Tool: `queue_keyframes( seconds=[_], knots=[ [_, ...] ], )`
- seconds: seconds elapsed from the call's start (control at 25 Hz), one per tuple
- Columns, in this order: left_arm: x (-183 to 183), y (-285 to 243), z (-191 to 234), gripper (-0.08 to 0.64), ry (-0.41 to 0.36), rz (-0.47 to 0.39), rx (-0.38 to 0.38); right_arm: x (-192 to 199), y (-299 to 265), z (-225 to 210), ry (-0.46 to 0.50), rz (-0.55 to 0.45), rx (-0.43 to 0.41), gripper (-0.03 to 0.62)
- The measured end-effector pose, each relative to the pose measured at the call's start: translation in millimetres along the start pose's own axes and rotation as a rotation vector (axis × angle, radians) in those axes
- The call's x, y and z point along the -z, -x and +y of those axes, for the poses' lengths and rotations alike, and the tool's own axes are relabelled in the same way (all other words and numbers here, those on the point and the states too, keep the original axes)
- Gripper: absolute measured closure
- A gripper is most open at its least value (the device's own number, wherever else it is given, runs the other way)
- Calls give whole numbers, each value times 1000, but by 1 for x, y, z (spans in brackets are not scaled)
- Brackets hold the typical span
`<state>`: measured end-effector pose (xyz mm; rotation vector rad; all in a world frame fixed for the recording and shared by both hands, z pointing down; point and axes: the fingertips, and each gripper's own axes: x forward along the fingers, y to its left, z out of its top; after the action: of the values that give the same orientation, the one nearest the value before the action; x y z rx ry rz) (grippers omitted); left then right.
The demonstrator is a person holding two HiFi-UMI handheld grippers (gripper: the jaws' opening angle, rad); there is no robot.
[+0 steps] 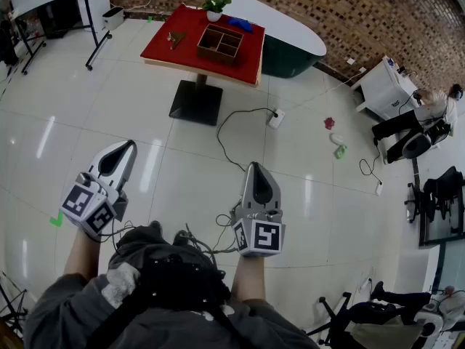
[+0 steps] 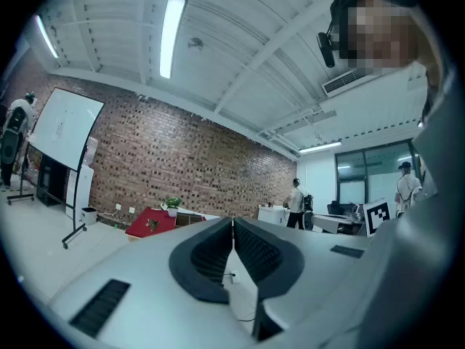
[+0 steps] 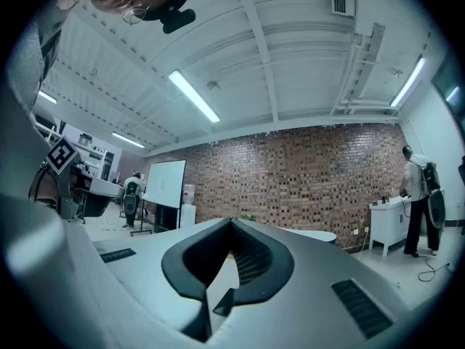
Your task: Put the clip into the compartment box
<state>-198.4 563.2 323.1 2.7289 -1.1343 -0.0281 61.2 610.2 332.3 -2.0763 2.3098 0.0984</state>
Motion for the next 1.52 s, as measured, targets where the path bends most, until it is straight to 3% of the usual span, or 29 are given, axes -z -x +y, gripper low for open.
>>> queue_keyframes(
  seconds=[0.44,0.68,0.96,1.16,1.52],
  knots=[
    [8,-36,16,522,-9,-28,-17,8,-10,-27,27,-50,32,574],
    [10,-74,53,522,2,-18,12,15,-50,-39,44,-39,80,574],
    [17,-163,138,522,21,0,17,37,-164,-63,61,-25,115,574],
    [-7,-246,228,522,58,38,-8,43,-280,-74,58,4,146,574],
    [-12,-367,358,517,51,98,77,54,-460,-74,54,40,167,574]
  ],
)
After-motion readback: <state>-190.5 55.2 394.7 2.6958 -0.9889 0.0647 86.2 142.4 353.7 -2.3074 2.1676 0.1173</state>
